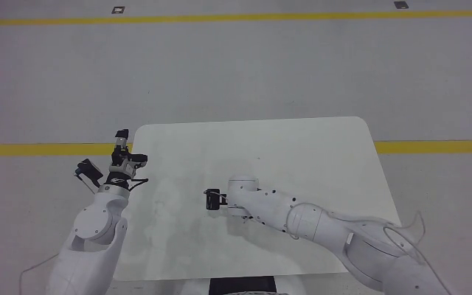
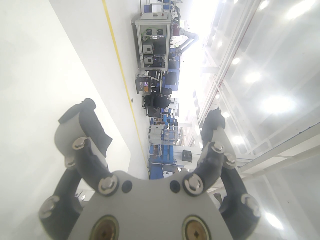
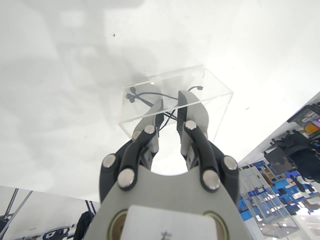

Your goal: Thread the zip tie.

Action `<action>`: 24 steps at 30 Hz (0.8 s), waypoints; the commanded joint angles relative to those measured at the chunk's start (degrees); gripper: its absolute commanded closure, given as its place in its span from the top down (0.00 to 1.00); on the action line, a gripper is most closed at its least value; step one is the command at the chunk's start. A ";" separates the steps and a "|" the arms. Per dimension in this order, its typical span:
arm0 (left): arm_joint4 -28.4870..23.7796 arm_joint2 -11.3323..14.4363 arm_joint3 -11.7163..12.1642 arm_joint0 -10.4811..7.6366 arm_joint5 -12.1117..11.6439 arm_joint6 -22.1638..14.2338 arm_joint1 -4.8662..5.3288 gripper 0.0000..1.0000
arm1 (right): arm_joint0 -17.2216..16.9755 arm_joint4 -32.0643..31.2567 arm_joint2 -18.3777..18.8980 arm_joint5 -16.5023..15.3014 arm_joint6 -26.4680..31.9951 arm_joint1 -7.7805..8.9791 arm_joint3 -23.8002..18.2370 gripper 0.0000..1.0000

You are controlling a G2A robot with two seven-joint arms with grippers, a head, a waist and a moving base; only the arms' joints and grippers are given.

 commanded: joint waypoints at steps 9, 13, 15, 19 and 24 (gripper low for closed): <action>0.00 0.00 0.00 0.00 0.00 0.00 0.00 1.00 | -0.03 -0.29 0.00 0.00 -0.16 -1.20 1.92 0.12; 0.00 0.00 0.00 0.00 0.00 0.00 0.00 1.00 | 0.13 -0.22 0.00 0.00 0.17 -1.44 2.15 0.14; 0.00 0.00 0.00 0.00 0.00 0.00 0.00 1.00 | 0.27 -0.07 0.00 0.00 0.43 -1.48 1.96 0.16; 0.00 0.00 0.00 0.00 0.00 0.00 0.00 1.00 | 0.35 -0.03 0.00 0.00 0.83 -1.42 1.54 0.19; 0.00 0.00 0.00 0.00 0.00 0.00 0.00 1.00 | 0.37 -0.30 0.00 0.00 0.99 -1.24 0.87 0.19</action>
